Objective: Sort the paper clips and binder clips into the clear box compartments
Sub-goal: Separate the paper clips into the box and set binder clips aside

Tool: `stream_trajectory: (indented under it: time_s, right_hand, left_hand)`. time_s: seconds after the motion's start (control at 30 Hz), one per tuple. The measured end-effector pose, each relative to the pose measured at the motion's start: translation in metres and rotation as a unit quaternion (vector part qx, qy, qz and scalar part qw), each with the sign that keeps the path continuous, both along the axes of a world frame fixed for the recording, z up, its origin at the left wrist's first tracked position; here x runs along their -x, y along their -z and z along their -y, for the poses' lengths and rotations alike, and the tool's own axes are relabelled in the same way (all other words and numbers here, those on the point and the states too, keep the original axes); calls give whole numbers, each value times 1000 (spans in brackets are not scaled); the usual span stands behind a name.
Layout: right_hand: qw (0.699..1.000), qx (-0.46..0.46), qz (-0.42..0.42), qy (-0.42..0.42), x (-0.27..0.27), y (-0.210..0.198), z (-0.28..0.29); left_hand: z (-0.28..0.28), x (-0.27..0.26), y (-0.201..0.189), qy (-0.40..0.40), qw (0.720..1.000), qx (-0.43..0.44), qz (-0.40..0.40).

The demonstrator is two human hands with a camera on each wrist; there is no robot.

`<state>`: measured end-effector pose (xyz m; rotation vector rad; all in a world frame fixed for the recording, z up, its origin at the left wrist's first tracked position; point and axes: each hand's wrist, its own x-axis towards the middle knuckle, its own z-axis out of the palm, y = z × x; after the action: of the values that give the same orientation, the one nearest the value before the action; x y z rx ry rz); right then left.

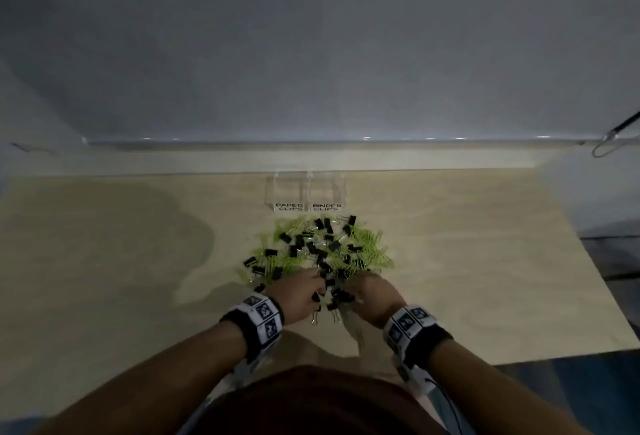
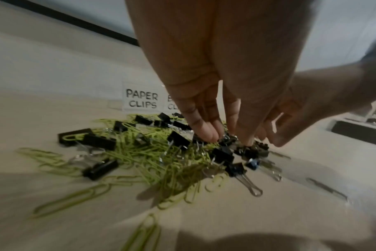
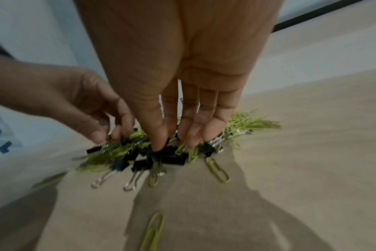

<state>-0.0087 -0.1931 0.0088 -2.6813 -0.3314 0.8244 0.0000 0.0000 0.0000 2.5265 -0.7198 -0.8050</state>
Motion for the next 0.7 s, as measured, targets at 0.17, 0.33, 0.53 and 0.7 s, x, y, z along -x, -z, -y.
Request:
stream_trajectory:
  time_s: [0.17, 0.33, 0.53, 0.7]
  right_hand:
    - [999, -16, 6, 37, 4, 18, -8]
    - [998, -35, 29, 35, 5, 29, -10]
    - [988, -126, 80, -32, 8, 36, -16]
    - [963, -140, 180, 143, -26, 27, 22]
  left_hand:
    - [12, 1, 15, 32, 996, -69, 38]
    - [7, -1, 22, 32, 996, -68, 45]
    - [-15, -9, 27, 2, 995, -74, 73]
    - [9, -26, 16, -26, 996, 16, 89]
